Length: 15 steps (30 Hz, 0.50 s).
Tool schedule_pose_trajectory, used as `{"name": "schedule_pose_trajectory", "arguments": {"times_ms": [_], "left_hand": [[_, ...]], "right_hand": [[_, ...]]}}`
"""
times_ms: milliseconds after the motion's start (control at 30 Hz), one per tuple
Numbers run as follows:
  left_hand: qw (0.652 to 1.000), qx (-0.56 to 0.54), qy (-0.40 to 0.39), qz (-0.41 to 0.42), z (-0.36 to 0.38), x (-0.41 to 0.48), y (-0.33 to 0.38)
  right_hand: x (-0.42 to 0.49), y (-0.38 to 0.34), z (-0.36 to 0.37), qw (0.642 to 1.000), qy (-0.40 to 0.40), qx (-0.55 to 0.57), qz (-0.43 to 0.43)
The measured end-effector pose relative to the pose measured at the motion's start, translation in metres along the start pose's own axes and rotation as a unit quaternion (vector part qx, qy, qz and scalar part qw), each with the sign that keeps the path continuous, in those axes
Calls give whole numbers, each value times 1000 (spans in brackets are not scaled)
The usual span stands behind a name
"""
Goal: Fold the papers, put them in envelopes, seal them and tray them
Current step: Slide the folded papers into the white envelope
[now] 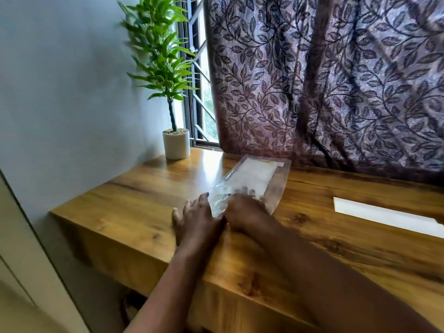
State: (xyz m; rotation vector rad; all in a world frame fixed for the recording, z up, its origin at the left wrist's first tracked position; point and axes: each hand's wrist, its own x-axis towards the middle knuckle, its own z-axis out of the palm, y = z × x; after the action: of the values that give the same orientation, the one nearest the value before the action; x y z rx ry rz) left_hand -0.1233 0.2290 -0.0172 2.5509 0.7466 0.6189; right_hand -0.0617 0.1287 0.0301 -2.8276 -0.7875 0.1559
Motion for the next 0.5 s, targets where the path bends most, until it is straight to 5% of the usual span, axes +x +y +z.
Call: {"name": "schedule_pose_trajectory", "arguments": {"times_ms": [300, 500], "left_hand": [[1000, -9, 6, -1, -4, -2, 3], [1000, -12, -1, -8, -7, -3, 5]], "right_hand": [[29, 5, 2, 998, -48, -15, 31], [21, 1, -1, 992, 48, -102, -62]]}}
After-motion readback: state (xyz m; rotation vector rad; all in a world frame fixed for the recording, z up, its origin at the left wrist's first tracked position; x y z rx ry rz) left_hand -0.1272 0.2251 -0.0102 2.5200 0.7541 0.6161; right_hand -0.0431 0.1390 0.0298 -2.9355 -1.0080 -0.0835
